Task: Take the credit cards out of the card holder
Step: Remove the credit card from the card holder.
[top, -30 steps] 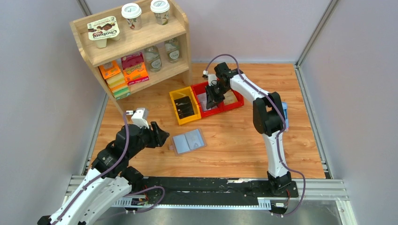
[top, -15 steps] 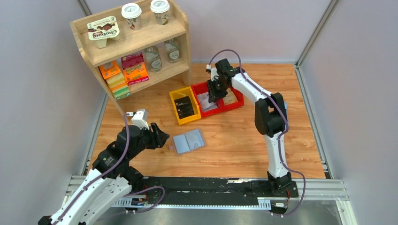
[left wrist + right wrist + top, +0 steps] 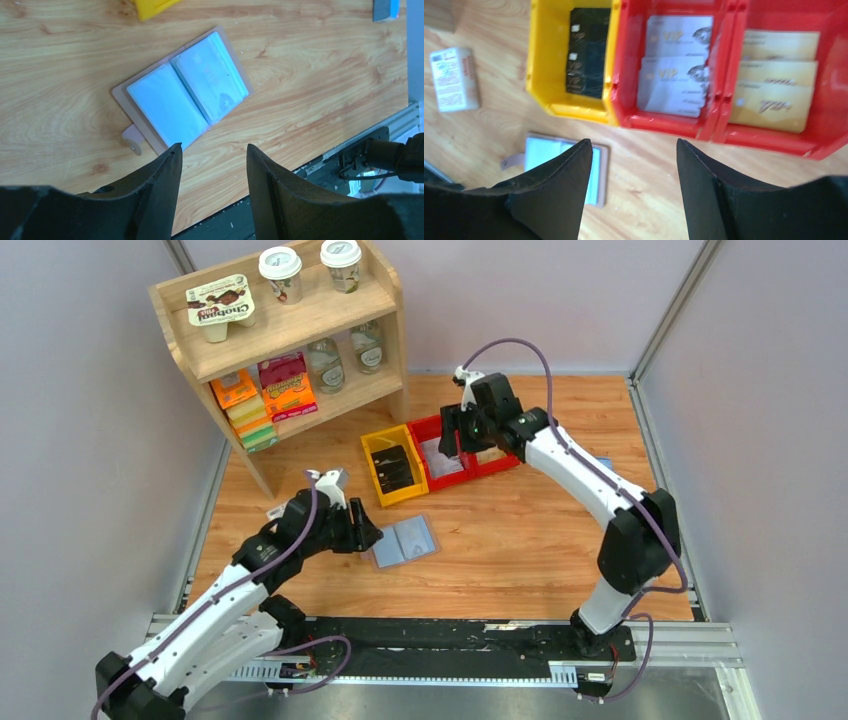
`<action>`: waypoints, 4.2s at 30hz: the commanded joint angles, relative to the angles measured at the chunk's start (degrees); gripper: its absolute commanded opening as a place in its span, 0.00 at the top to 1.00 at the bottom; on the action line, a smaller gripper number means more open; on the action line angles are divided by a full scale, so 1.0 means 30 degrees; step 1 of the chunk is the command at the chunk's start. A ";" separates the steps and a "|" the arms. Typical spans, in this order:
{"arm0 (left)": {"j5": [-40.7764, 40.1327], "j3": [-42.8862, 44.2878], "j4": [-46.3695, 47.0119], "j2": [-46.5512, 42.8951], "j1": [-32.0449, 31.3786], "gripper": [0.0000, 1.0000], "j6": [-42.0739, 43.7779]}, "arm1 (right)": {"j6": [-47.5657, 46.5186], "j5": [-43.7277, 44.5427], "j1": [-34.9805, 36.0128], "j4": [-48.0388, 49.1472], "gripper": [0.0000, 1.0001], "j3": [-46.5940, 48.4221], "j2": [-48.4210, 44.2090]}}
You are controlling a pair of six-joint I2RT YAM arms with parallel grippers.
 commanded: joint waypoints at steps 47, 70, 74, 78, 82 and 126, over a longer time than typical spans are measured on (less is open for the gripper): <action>0.0369 -0.5182 0.6623 0.6567 0.0045 0.66 -0.1251 | 0.7545 0.4364 0.9938 0.5645 0.56 -0.7784 0.0664; -0.0332 -0.5768 0.6185 0.4080 0.0045 0.66 -0.1896 | 0.6901 0.1958 0.9909 0.6820 0.40 -0.7521 0.0195; -0.1034 -0.5914 0.5016 0.2733 0.0045 0.62 -0.2189 | 0.6755 0.2282 0.9879 0.6673 0.34 -0.7667 -0.0039; -0.1242 -0.6090 0.4020 0.0975 0.0045 0.59 -0.2569 | 0.6608 0.2136 0.9762 0.6585 0.32 -0.7784 -0.0215; -0.2412 -0.6120 0.2528 -0.1220 0.0016 0.55 -0.3154 | 0.6491 0.1873 0.9674 0.6585 0.30 -0.7843 -0.0274; -0.0393 -0.6559 1.3624 0.6036 0.0074 0.49 -0.7432 | 0.5495 0.0701 0.7184 0.8810 0.83 -1.0713 0.1600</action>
